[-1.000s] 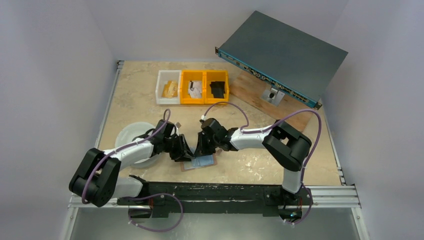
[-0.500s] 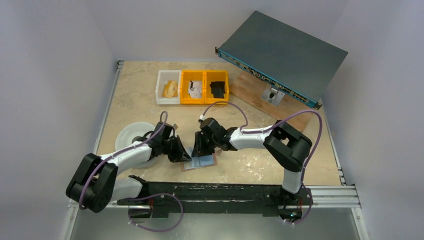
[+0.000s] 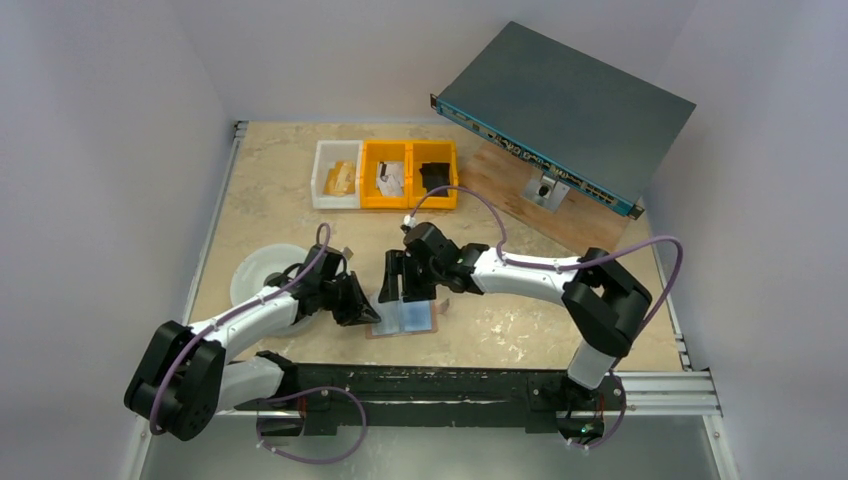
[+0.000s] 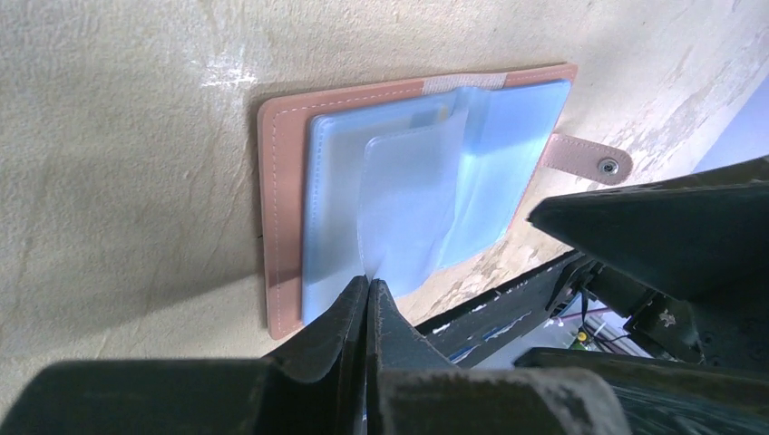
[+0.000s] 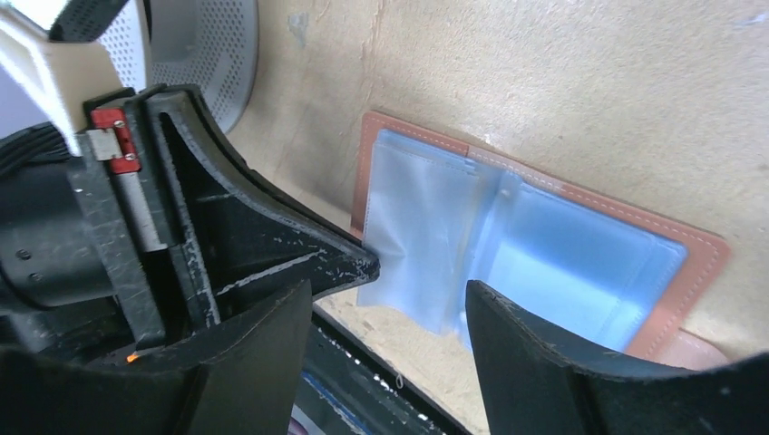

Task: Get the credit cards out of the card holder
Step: Remove the credit card from the card holder.

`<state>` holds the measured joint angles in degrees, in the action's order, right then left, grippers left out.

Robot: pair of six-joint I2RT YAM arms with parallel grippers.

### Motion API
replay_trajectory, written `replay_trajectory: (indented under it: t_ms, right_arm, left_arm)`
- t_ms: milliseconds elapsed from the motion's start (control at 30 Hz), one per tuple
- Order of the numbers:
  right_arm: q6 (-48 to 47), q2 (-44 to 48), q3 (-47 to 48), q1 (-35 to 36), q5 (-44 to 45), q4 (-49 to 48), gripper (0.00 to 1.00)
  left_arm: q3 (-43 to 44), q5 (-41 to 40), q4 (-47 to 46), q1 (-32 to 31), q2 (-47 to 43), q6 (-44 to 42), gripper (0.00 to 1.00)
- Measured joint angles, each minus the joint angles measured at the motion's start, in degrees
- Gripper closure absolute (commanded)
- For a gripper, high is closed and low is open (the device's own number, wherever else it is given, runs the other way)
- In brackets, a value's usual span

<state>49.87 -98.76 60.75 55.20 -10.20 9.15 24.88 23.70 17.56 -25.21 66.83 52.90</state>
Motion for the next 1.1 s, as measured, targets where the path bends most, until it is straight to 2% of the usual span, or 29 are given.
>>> replay_trajectory:
  t_ms: [233, 367, 433, 533, 767, 933, 1100]
  right_arm:
    - [-0.1, 6.3, 0.0, -1.7, 4.1, 4.3, 0.35]
    - [-0.5, 11.0, -0.9, -3.4, 6.7, 6.0, 0.34]
    - [-0.9, 13.4, -2.0, -4.4, 7.8, 6.9, 0.34]
    - [-1.1, 15.8, -3.5, -5.4, 9.2, 8.3, 0.34]
    - [-1.2, 19.0, -6.9, -5.9, 11.2, 10.8, 0.34]
    - [-1.1, 22.1, -9.0, -6.2, 12.7, 12.3, 0.34]
    - [-0.9, 24.0, -10.7, -6.5, 13.7, 12.7, 0.37]
  left_arm:
    - [1.8, 0.6, 0.0, -1.3, 0.0, 0.0, 1.00]
    - [4.0, 0.8, -0.6, -3.1, 0.6, -0.1, 0.90]
    - [5.2, 0.7, -1.4, -4.2, 1.9, 0.0, 0.88]
    - [7.4, 0.7, -2.9, -6.5, 5.0, 0.1, 0.83]
    - [13.7, 0.5, -6.3, -11.6, 14.5, 0.5, 0.64]
    - [18.4, 0.1, -8.5, -14.0, 21.5, 1.2, 0.62]
    - [19.3, -0.3, -10.3, -14.6, 26.7, 2.1, 0.62]
